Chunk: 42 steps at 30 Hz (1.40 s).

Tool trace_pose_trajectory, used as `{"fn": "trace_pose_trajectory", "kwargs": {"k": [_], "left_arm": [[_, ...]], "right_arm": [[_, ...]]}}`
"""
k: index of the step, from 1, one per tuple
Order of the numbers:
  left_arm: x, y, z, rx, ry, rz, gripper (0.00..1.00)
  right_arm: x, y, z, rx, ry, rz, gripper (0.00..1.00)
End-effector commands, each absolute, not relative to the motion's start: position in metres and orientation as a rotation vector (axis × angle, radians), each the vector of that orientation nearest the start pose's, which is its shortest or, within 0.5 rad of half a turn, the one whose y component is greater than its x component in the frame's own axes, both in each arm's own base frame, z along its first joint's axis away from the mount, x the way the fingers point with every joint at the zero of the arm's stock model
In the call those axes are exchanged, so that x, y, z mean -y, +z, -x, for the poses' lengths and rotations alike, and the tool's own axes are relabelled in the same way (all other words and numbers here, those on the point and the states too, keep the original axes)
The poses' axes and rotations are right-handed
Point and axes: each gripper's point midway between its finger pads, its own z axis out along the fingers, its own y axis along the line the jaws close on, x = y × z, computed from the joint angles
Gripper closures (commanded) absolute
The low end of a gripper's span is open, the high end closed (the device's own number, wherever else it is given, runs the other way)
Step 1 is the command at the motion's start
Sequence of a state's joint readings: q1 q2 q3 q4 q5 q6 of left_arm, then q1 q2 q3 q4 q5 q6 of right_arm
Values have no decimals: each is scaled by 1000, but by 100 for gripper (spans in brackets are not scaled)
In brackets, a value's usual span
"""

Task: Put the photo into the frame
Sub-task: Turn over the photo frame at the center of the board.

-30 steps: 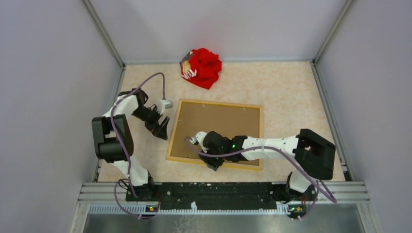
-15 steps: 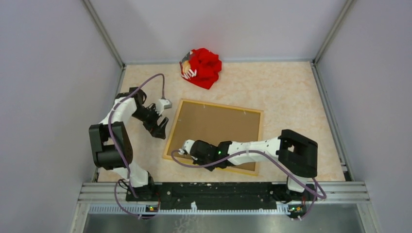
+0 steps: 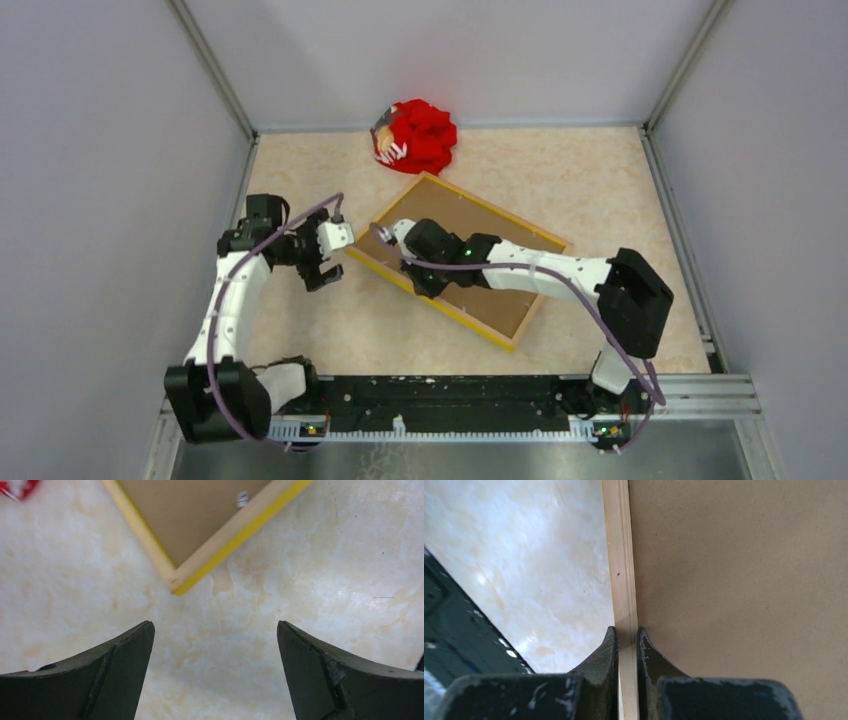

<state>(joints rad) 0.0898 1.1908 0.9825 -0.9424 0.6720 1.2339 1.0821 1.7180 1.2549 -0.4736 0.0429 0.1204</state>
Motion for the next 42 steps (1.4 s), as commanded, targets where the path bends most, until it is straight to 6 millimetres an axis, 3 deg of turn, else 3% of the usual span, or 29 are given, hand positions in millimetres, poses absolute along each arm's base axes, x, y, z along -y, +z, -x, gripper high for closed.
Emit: {"fn": "trace_pose_trajectory", "kwargs": {"k": [1,6,10,15,19,24,29,35,42], "left_arm": [[84,179,-261,-1464,-204,-1662,1],[99,192,-255,-1113,86,-1817,1],[108,203,-268,-869,324,-1837,1],[125,205,-278,-679,420,-1861,1],[138,211,-287,-599,476,-1871,15],[144,215,-284,-573,468,-1914,54],[144,217,-284,-620,424,-1928,94],[147,232,-290,-710,351,-1873,97],[151,251,-294,-800,260,-1812,95]], "right_arm": [[-397,191,-215,-2162,739,989,100],[-401,218,-221,-2154,833,950,100],[-405,229,-217,-2159,864,969,100],[-409,243,-212,-2158,915,967,100],[-408,248,-211,-2163,917,966,100],[-401,244,-218,-2184,838,966,100],[-388,251,-228,-2173,726,964,67],[-366,262,-216,-2125,567,1088,53],[-335,241,-197,-2106,278,1191,46]]}}
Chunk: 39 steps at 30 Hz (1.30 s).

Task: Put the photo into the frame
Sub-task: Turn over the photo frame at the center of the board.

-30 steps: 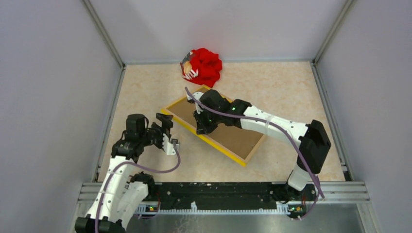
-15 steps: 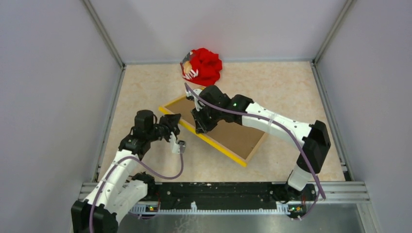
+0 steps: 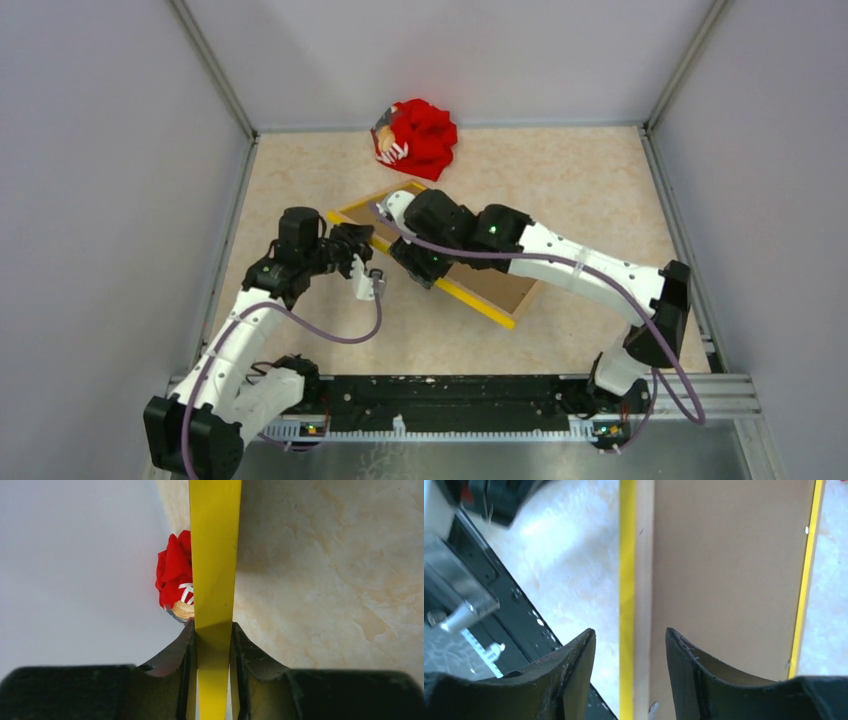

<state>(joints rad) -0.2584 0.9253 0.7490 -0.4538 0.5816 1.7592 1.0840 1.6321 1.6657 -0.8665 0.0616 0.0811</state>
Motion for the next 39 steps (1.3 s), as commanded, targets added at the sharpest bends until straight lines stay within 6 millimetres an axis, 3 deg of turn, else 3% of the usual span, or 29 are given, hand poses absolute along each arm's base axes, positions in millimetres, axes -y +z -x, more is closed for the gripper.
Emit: {"fn": "trace_pose_trajectory", "kwargs": {"k": [1,6,16,21,25,27,28,29,30,31,39], "left_arm": [[151,252,-295,-807,255,-1807,95],[150,254,-294,-807,256,-1811,94],[151,262,-295,-846,231,-1773,97],[151,268,-296,-850,231,-1751,98],[151,272,-295,-852,232,-1728,94],[151,278,-295,-845,236,-1707,85],[152,280,-295,-847,235,-1694,71],[152,287,-296,-842,240,-1665,47],[152,294,-298,-849,238,-1625,12],[152,300,-299,-854,238,-1589,3],[146,331,-302,-990,168,-1427,1]], "right_arm": [[-332,240,-195,-2099,257,1192,45],[-319,239,-194,-2067,141,1202,34],[-305,202,-214,-2025,-195,1299,36],[-306,214,-231,-1949,-299,1230,49],[-312,241,-240,-1883,-273,1157,74],[-317,254,-242,-1869,-247,1131,89],[-320,259,-242,-1865,-237,1125,94],[-322,263,-243,-1862,-232,1120,99],[-325,266,-245,-1860,-231,1117,100],[-326,270,-247,-1862,-235,1109,100],[-346,333,-263,-1963,70,974,100]]}}
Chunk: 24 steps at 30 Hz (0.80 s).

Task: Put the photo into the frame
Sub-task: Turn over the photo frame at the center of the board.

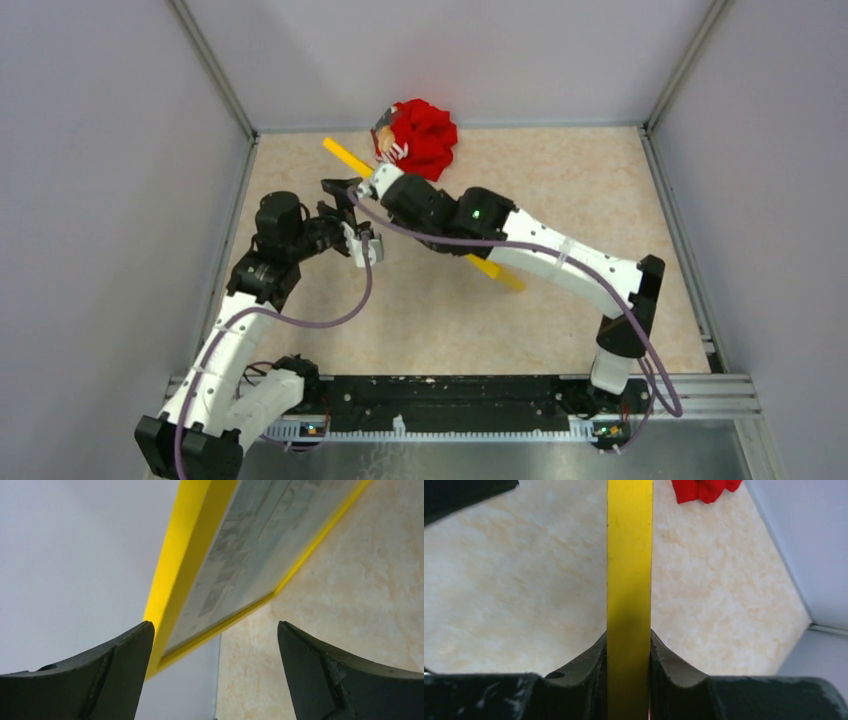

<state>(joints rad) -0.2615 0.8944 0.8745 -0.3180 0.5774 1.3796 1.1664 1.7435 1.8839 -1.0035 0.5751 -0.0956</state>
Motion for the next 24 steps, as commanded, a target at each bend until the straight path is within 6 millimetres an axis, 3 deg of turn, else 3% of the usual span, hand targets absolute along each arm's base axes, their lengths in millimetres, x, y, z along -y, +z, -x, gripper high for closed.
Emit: {"fn": "trace_pose_trajectory", "kwargs": {"k": [1,7,10,13,14,17,20,24], "left_arm": [[145,333,-303,-1014,154,-1411,1],[144,331,-304,-1138,60,-1349,1],[144,328,-306,-1205,5,-1325,1],[144,326,-311,-1280,-49,-1298,1],[143,324,-312,-1303,-62,-1292,1],[139,314,-315,-1364,-87,-1280,1],[136,304,-317,-1402,-102,-1271,1],[136,295,-320,-1435,-117,-1260,1]], "right_arm": [[-347,342,-266,-1975,125,949,100],[-336,383,-292,-2069,510,681,100],[-323,383,-303,-2096,557,574,100],[-302,371,-314,-2132,616,443,100],[-293,354,-316,-2171,639,403,100],[-262,337,-321,-2184,746,239,100],[-232,317,-319,-2187,829,94,100],[-213,276,-298,-2234,867,14,100]]}}
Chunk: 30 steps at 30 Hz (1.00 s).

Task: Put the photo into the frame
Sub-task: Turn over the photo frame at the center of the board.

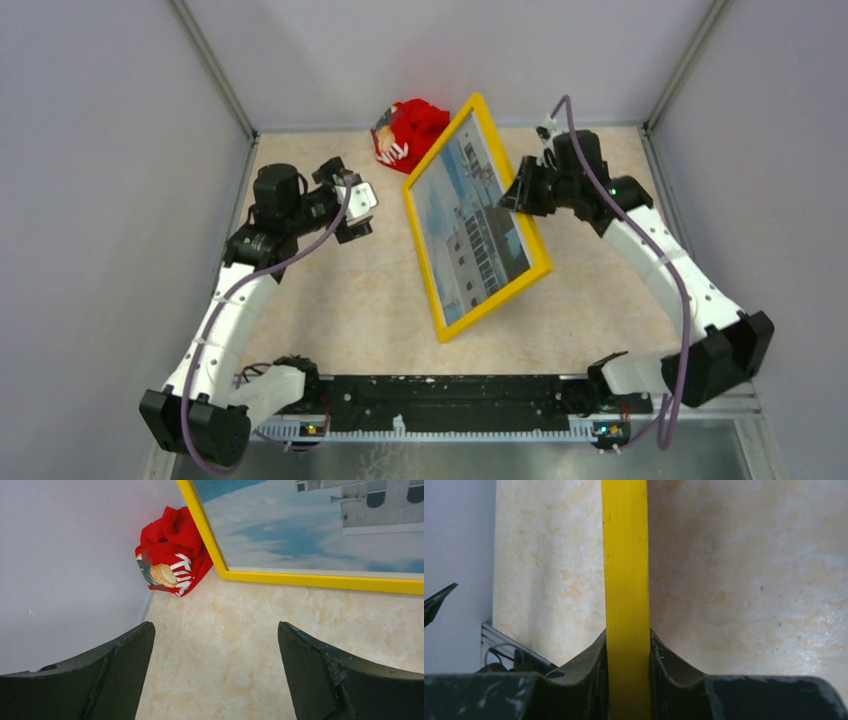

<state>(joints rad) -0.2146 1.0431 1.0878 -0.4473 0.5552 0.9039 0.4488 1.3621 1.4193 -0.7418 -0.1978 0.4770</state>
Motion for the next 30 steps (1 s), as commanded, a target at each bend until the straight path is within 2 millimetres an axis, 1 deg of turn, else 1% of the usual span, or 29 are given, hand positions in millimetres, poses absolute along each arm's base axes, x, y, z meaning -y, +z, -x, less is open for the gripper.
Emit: {"fn": "trace_pose_trajectory", "kwargs": {"k": [1,2,4,7,12,15,19,21,23,28,30], "left_arm": [[136,291,-319,-1452,-125,-1259,1],[135,287,-320,-1471,-131,-1256,1],[133,277,-322,-1522,-145,-1249,1],[129,258,-326,-1619,-165,-1229,1],[120,230,-331,-1759,-223,-1181,1],[112,222,-332,-1802,-266,-1129,1],[100,213,-334,-1831,-270,-1094,1],[95,207,-335,-1854,-263,-1080,1],[90,201,-337,-1885,-272,-1049,1],[80,182,-341,-1981,-319,-959,1],[76,173,-342,-2018,-316,-947,1]], "right_arm": [[-210,266,-292,-2246,871,1,100],[-207,259,-284,-2246,878,-14,100],[-201,236,-273,-2255,886,-45,100],[-197,205,-262,-2242,914,-100,100],[-194,168,-260,-2197,930,-128,100],[-186,147,-264,-2198,866,-148,100],[-178,118,-266,-2199,822,-201,99],[-171,105,-270,-2173,786,-233,95],[-165,94,-271,-2161,748,-250,93],[-168,84,-278,-2171,726,-195,90],[-168,76,-280,-2195,699,-170,88]]}}
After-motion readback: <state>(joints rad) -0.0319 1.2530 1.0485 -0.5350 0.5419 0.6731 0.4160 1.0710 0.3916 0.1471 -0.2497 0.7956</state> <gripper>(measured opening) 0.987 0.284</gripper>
